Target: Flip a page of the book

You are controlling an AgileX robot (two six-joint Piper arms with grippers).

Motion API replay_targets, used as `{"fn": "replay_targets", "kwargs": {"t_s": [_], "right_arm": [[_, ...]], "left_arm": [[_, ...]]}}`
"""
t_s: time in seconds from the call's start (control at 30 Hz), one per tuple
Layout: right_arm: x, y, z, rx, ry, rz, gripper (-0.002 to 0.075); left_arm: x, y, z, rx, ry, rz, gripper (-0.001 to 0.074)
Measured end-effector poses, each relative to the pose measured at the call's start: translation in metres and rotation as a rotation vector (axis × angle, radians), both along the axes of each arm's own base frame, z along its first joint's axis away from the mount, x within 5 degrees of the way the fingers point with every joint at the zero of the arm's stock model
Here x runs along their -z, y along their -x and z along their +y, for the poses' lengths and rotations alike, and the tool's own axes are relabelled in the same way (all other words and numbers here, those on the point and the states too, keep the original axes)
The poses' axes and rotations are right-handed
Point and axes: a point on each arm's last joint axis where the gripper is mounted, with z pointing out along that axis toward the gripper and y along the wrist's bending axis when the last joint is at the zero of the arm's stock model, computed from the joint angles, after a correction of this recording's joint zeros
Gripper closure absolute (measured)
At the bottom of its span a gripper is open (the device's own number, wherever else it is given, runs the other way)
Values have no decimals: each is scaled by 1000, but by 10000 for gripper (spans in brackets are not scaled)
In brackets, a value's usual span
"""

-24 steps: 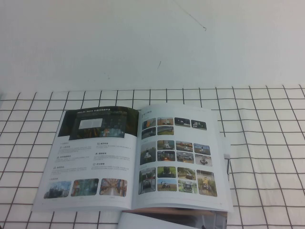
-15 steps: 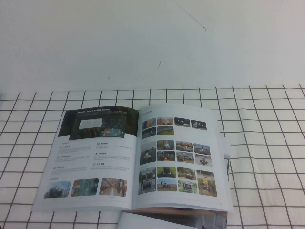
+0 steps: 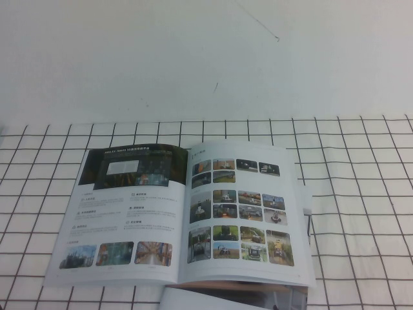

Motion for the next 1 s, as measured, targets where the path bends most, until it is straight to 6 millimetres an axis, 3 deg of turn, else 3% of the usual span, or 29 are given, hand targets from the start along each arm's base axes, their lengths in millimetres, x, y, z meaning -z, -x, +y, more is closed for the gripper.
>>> {"fn": "replay_targets", "kwargs": {"t_s": [0.6, 0.77, 1.0], "right_arm": [[-1, 0, 0, 0, 0, -8, 726], [-17, -5, 0, 3, 10, -193, 726], [-57, -3, -1, 9, 32, -634, 726]], "left_arm": [[-2, -1, 0, -2, -5, -33, 738], [-23, -4, 1, -12, 11, -269, 738], [-61, 3, 3, -29, 48, -697, 738]]}}
